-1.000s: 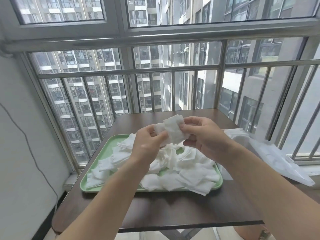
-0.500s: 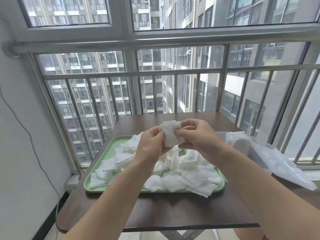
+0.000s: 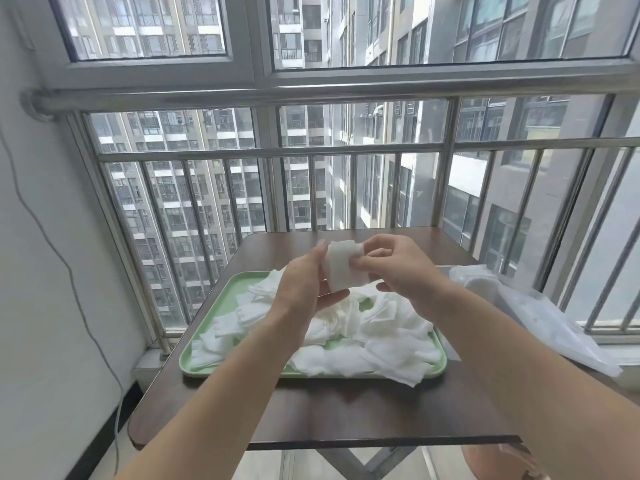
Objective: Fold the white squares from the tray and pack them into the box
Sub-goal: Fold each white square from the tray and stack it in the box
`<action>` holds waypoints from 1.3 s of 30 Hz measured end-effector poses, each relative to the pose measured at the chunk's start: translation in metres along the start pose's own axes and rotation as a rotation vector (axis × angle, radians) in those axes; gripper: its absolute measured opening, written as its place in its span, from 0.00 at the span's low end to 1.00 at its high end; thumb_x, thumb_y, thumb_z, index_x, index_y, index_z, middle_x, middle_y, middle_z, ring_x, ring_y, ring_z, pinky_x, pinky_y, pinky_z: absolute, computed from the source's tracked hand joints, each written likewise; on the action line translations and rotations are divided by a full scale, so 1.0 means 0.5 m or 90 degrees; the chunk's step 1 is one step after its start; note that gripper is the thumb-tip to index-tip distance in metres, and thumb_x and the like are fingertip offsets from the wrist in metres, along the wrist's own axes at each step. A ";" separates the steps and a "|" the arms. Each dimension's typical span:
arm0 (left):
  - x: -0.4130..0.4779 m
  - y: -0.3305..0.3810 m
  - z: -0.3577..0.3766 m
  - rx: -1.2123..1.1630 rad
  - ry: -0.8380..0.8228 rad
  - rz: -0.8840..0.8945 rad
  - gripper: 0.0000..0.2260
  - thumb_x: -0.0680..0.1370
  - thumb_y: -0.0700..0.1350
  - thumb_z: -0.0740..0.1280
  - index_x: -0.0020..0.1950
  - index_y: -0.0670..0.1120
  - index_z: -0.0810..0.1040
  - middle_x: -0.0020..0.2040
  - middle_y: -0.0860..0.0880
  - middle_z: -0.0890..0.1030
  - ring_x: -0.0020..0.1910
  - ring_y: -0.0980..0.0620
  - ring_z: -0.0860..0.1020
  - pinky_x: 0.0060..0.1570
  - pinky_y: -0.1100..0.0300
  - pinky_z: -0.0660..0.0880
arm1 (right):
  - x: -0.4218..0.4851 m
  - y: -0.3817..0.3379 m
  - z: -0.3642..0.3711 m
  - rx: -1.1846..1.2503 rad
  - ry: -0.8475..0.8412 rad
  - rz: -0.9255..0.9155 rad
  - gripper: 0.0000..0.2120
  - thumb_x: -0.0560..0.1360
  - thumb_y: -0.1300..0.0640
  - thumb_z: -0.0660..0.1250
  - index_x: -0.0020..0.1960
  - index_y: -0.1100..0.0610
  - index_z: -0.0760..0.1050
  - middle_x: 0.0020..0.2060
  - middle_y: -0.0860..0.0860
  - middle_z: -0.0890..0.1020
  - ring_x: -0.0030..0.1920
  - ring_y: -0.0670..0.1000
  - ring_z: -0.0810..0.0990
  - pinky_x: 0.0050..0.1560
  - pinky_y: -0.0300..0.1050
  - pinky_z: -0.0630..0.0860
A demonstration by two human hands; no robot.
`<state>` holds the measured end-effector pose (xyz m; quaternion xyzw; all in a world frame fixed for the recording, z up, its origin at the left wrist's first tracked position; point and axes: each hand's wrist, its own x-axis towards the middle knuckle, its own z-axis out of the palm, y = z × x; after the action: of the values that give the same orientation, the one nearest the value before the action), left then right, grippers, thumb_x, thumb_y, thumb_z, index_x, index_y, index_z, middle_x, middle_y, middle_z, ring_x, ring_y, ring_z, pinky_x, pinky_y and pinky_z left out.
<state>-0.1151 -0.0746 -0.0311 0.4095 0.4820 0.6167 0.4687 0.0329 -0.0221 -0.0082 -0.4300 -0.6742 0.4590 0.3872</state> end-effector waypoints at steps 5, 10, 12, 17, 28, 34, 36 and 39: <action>-0.009 0.000 -0.016 0.072 -0.077 0.058 0.07 0.78 0.45 0.72 0.55 0.47 0.84 0.51 0.46 0.86 0.54 0.49 0.84 0.52 0.55 0.81 | -0.005 -0.005 -0.003 0.006 -0.040 -0.023 0.08 0.71 0.59 0.77 0.46 0.58 0.79 0.37 0.51 0.83 0.33 0.47 0.77 0.34 0.37 0.72; -0.004 -0.002 -0.039 0.071 -0.035 0.059 0.10 0.79 0.35 0.66 0.53 0.48 0.82 0.48 0.47 0.84 0.51 0.49 0.83 0.52 0.53 0.82 | 0.013 0.006 -0.001 -0.103 0.034 -0.077 0.04 0.79 0.58 0.69 0.49 0.59 0.80 0.38 0.53 0.86 0.31 0.46 0.80 0.31 0.32 0.72; 0.000 -0.001 -0.050 0.058 -0.010 0.053 0.11 0.79 0.34 0.64 0.51 0.48 0.82 0.47 0.48 0.82 0.49 0.50 0.82 0.51 0.51 0.83 | 0.024 0.016 -0.005 -0.254 0.027 -0.098 0.05 0.79 0.60 0.66 0.50 0.54 0.80 0.39 0.50 0.86 0.35 0.46 0.81 0.35 0.35 0.74; 0.008 -0.008 -0.074 0.054 -0.020 0.031 0.11 0.73 0.38 0.66 0.50 0.49 0.84 0.46 0.49 0.83 0.49 0.49 0.82 0.51 0.48 0.82 | 0.025 0.032 0.018 -0.583 -0.184 -0.033 0.10 0.79 0.51 0.63 0.56 0.43 0.81 0.45 0.41 0.80 0.48 0.46 0.82 0.53 0.46 0.78; 0.034 -0.026 -0.065 0.064 -0.002 0.017 0.13 0.78 0.32 0.62 0.49 0.46 0.83 0.46 0.47 0.81 0.49 0.49 0.80 0.45 0.52 0.82 | 0.036 0.023 -0.005 -0.510 0.009 -0.110 0.09 0.71 0.46 0.75 0.38 0.49 0.78 0.35 0.43 0.81 0.38 0.45 0.79 0.39 0.43 0.75; 0.052 -0.045 -0.042 0.064 -0.019 -0.003 0.10 0.79 0.32 0.63 0.54 0.42 0.82 0.48 0.44 0.82 0.46 0.49 0.83 0.45 0.53 0.83 | 0.031 0.014 -0.041 -0.078 -0.007 -0.115 0.16 0.70 0.62 0.78 0.53 0.59 0.75 0.42 0.55 0.81 0.39 0.50 0.81 0.40 0.43 0.81; 0.055 -0.051 -0.034 0.067 -0.024 -0.011 0.09 0.79 0.33 0.66 0.56 0.41 0.81 0.52 0.42 0.84 0.48 0.48 0.85 0.47 0.52 0.83 | 0.027 0.013 -0.043 0.012 -0.027 -0.095 0.18 0.69 0.65 0.78 0.56 0.59 0.76 0.48 0.58 0.82 0.44 0.55 0.84 0.44 0.48 0.83; 0.054 -0.055 -0.024 0.064 -0.048 -0.010 0.11 0.76 0.37 0.73 0.58 0.41 0.81 0.52 0.43 0.86 0.49 0.46 0.86 0.50 0.53 0.83 | 0.028 0.021 -0.038 0.074 -0.070 -0.064 0.19 0.68 0.67 0.77 0.56 0.60 0.77 0.52 0.64 0.82 0.48 0.60 0.85 0.50 0.58 0.83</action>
<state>-0.1278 -0.0483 -0.0590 0.4516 0.4980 0.5719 0.4701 0.0480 -0.0016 -0.0110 -0.3462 -0.6874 0.5004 0.3964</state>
